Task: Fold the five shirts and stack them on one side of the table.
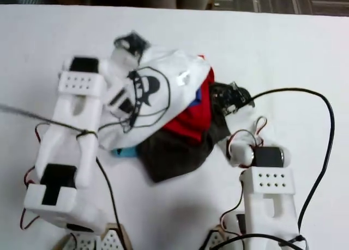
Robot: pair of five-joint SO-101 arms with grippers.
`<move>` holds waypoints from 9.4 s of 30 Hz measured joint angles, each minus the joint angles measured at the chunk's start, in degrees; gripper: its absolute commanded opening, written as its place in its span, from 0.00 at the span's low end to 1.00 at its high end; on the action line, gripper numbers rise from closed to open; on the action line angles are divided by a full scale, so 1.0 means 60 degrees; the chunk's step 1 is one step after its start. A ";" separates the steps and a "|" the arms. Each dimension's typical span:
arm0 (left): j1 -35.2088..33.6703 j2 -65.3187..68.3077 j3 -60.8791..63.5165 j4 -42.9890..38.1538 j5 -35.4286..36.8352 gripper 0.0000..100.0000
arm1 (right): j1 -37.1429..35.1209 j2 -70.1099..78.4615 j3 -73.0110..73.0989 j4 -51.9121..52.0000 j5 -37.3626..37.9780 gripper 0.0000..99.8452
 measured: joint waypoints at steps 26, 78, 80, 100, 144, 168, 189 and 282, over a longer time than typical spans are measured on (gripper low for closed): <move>0.1114 0.5040 -0.1158 -0.0659 0.1158 0.03 | 0.0000 0.0000 0.0015 0.0205 0.0059 0.02; -0.3897 0.2637 -0.3429 0.2520 -0.0161 0.33 | -0.0923 0.0000 0.0088 0.0059 0.0073 0.02; -0.3663 0.2037 -0.1832 0.1861 -0.0117 0.33 | -0.0908 0.0000 0.0117 0.0059 0.0073 0.02; -0.3531 0.2447 0.3018 -0.2286 0.0366 0.02 | -0.0908 0.0000 0.0117 0.0059 0.0073 0.02; -1.0681 0.3546 -0.6388 0.2095 -0.2256 0.31 | -0.6095 0.8718 -0.7150 -0.0249 -0.0293 0.27; -1.0432 0.3531 -0.6974 0.3004 -0.1407 0.31 | -0.8352 1.7788 -1.7670 0.1524 -0.0733 0.27; -1.0271 0.3531 -0.7048 0.3004 -0.1407 0.31 | -0.7121 1.8608 -2.0733 0.3326 -0.0733 0.02; -0.5201 0.7941 -0.5963 0.2007 -0.0733 0.26 | 0.2007 1.4579 -2.4410 0.6198 0.1392 0.20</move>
